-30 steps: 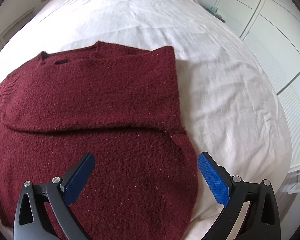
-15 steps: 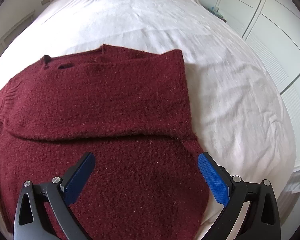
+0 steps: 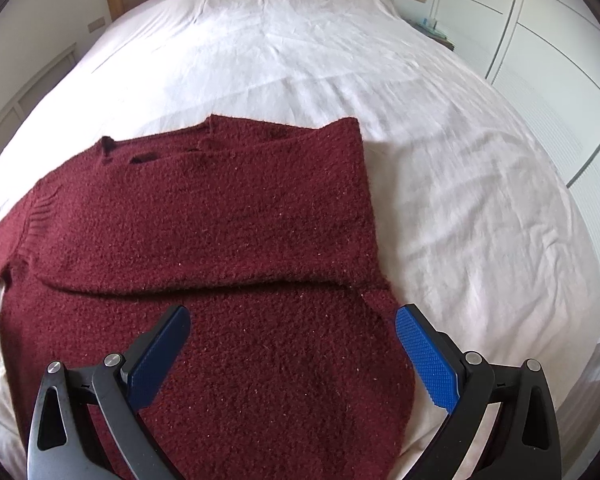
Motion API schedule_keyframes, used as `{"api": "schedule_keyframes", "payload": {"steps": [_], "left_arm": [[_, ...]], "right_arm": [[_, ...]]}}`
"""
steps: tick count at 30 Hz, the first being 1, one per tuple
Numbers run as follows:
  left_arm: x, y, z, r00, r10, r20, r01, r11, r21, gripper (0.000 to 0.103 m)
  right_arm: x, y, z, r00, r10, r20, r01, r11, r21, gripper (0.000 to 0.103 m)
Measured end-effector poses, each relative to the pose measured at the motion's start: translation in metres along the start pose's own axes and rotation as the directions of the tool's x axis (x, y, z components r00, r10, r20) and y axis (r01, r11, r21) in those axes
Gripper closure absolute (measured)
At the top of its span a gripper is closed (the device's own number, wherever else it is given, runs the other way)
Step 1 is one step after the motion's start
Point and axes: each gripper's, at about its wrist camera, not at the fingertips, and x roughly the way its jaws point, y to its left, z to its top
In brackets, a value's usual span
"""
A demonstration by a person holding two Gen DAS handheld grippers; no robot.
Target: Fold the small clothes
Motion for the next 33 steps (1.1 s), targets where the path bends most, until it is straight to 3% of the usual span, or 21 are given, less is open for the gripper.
{"api": "schedule_keyframes", "payload": {"steps": [9, 15, 18, 22, 27, 33], "left_arm": [[-0.029, -0.098, 0.001, 0.994, -0.109, 0.021, 0.104, 0.982, 0.16, 0.1], [-0.039, -0.181, -0.009, 0.98, -0.197, 0.015, 0.184, 0.938, 0.293, 0.103], [-0.043, -0.232, -0.02, 0.971, -0.24, 0.003, 0.221, 0.898, 0.38, 0.103], [-0.019, -0.264, -0.035, 0.975, -0.22, -0.042, 0.218, 0.886, 0.409, 0.103], [0.013, -0.259, -0.039, 0.983, -0.167, -0.078, 0.184, 0.9, 0.395, 0.103], [0.029, -0.206, -0.026, 0.993, -0.081, -0.088, 0.105, 0.944, 0.312, 0.103]], "right_arm": [[-0.006, -0.017, 0.011, 1.0, 0.002, 0.013, -0.003, 1.0, 0.017, 0.0], [-0.009, -0.031, 0.022, 0.999, 0.027, 0.022, -0.028, 0.999, 0.041, 0.0], [-0.01, -0.035, 0.025, 0.999, 0.035, 0.019, -0.036, 0.998, 0.053, 0.0], [-0.006, -0.037, 0.023, 0.999, 0.048, 0.006, -0.048, 0.998, 0.05, 0.0], [0.002, -0.036, 0.016, 0.998, 0.059, -0.019, -0.058, 0.997, 0.047, 0.0], [0.011, -0.037, 0.011, 0.997, 0.061, -0.038, -0.059, 0.997, 0.055, 0.0]]}}
